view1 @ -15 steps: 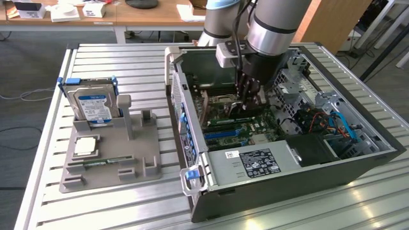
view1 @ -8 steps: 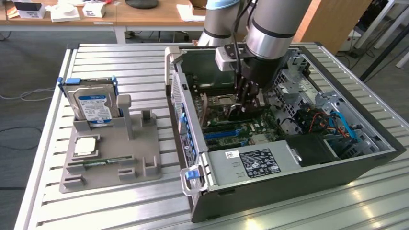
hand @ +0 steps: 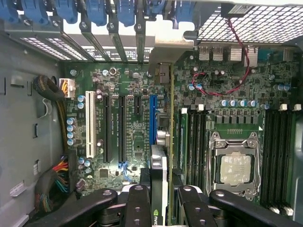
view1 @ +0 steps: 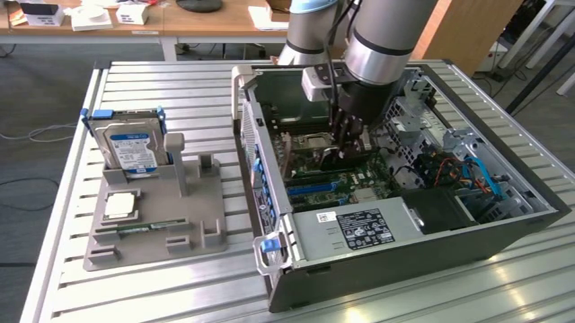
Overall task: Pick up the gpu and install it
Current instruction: 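Insert the gpu into the slot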
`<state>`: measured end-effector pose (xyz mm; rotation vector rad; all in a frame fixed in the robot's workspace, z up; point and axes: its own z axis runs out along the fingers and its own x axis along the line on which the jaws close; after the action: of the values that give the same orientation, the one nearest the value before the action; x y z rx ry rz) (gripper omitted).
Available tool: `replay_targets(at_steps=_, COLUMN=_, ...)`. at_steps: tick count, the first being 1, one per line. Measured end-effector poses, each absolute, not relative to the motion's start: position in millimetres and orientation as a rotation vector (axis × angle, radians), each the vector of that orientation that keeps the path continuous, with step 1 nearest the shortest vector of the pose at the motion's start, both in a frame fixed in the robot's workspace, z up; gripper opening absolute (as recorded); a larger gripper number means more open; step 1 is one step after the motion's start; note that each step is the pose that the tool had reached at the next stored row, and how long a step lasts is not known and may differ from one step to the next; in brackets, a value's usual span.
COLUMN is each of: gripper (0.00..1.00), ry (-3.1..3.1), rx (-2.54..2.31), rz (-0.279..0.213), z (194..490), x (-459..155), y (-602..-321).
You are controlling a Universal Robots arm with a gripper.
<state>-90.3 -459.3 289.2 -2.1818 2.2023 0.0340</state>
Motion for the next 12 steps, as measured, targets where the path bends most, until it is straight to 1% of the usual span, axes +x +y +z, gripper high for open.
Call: replay_targets(at_steps=12, gripper=0.27, ry=2.202, rx=-2.182, rz=0.034, z=289.0, x=-92.9, y=-461.6)
